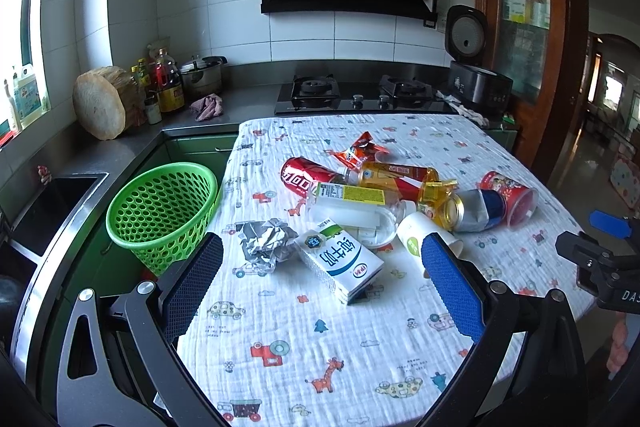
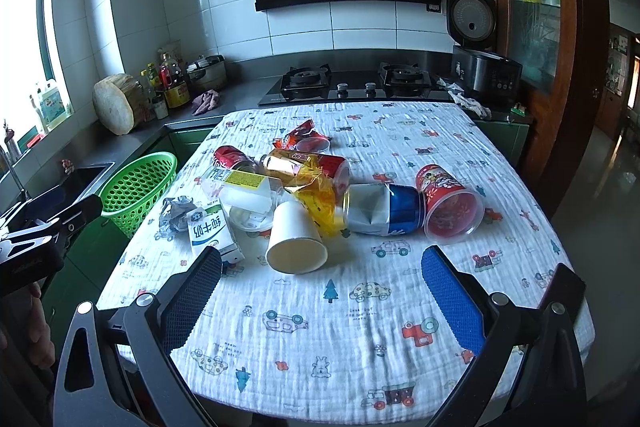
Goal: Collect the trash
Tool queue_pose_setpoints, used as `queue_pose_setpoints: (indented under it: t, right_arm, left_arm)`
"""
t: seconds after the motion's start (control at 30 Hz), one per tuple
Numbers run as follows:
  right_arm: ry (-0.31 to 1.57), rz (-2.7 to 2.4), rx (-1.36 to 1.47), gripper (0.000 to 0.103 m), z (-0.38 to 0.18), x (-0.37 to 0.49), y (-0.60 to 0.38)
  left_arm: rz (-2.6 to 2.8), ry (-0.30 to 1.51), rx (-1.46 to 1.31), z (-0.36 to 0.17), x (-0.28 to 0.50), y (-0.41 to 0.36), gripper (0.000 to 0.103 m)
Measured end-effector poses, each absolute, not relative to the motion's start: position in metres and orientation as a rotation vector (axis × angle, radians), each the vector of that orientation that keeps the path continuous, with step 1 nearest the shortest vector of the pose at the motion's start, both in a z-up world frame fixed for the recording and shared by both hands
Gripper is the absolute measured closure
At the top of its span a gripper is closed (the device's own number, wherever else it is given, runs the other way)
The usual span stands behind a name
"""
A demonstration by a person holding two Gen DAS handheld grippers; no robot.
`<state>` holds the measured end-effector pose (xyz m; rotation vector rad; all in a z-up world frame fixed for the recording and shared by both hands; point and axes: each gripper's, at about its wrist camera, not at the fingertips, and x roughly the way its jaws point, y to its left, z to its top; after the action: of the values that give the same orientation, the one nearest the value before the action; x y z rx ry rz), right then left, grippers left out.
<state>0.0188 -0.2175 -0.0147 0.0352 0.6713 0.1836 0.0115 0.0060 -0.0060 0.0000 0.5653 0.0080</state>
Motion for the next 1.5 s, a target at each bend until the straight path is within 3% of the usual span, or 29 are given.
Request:
queue_pose_setpoints:
  t: [1.5]
  right_arm:
    - [0.72,0.196,0.027,0.006,-0.027,0.052,-0.216]
  left_arm:
    - [0.037,0.612,-0.014,-0.009,0.044,0.019,0.005]
